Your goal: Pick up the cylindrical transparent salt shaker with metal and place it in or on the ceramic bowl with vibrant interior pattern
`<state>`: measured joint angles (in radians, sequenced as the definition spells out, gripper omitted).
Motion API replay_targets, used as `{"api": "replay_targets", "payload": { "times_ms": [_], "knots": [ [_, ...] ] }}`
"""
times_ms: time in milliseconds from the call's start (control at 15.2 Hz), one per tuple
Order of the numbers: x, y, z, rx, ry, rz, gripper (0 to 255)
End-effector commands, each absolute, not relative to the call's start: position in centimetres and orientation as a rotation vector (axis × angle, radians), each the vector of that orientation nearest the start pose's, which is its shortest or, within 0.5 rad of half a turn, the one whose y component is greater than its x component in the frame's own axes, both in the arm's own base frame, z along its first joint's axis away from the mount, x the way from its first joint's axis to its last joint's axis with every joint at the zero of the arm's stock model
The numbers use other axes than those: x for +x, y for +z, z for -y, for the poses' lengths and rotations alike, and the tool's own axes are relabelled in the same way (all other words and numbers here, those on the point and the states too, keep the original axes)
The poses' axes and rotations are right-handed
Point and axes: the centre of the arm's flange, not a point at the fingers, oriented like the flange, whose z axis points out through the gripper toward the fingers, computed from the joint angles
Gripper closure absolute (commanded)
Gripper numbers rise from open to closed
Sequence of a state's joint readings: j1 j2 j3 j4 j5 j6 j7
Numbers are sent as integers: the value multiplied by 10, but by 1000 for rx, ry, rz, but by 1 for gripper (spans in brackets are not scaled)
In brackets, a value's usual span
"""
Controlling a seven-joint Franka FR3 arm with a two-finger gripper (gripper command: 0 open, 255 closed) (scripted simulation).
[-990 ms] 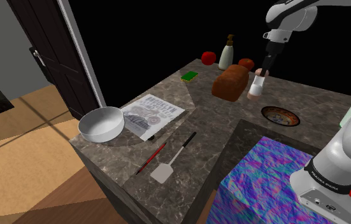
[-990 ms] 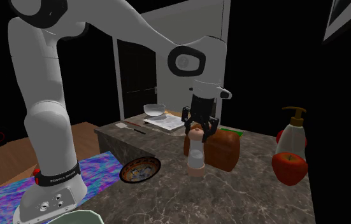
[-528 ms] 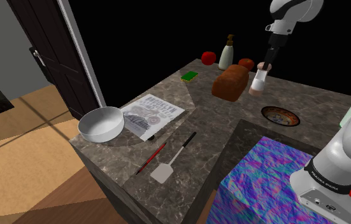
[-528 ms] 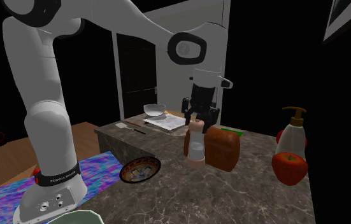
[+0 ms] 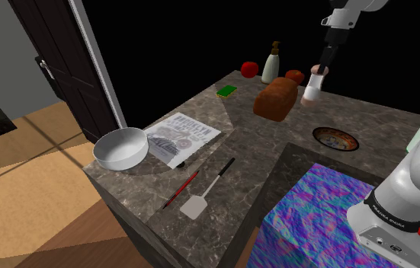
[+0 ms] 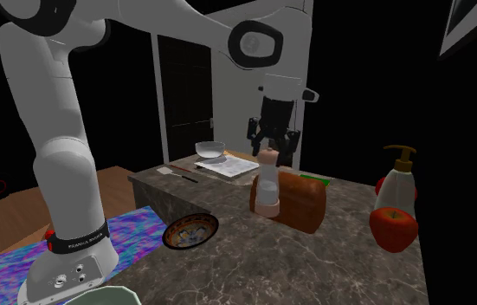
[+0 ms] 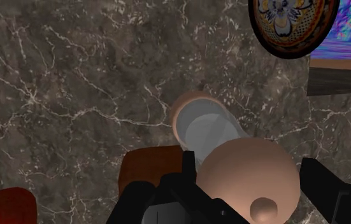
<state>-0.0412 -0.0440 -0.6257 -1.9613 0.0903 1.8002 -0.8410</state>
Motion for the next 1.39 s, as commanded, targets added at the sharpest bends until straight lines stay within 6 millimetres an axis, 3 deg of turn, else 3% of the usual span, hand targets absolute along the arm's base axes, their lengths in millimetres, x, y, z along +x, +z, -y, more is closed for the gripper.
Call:
{"api": "replay_targets", "payload": {
  "times_ms": [0,330,1320],
  "knots": [
    [421,489,327,-2965,23,223,255],
    [421,515,327,-2965,23,223,255],
    [260,576,230,-2965,23,223,255]
  ]
}}
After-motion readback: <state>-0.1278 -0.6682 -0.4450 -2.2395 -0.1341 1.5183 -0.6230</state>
